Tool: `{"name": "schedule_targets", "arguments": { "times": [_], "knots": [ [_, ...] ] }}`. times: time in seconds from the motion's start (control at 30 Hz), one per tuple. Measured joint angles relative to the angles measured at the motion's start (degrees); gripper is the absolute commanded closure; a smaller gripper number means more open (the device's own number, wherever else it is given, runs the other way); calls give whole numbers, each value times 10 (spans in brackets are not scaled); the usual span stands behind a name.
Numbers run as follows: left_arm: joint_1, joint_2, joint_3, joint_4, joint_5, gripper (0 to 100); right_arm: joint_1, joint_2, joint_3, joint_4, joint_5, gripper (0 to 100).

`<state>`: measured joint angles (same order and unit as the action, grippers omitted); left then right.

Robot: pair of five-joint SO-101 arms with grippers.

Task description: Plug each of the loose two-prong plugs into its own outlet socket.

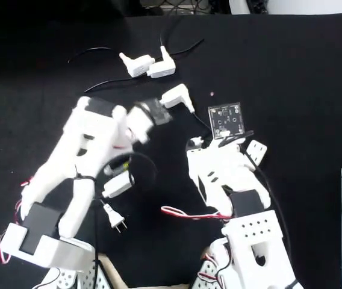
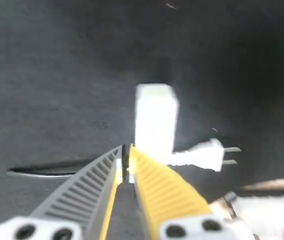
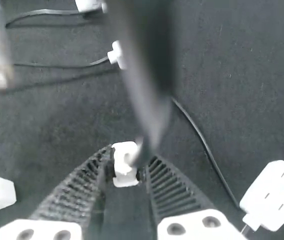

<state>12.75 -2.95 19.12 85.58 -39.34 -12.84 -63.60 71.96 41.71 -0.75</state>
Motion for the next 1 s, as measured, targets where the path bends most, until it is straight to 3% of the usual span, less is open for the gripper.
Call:
{"name": "schedule_targets", "arguments": {
  "times": [0.17,0.47,0.57,0.8,1.0],
  "knots": [
    [-5,0,16,-14,0,967,0,0,1,0,7,987],
    [-99,2,85,-190,0,968,0,0,1,0,7,987],
    [-76,2,125,-198,0,968,0,0,1,0,7,987],
    [35,-84,174,-120,39,965,0,0,1,0,7,987],
    [60,-193,222,-113,68,963,0,0,1,0,7,987]
  ]
}}
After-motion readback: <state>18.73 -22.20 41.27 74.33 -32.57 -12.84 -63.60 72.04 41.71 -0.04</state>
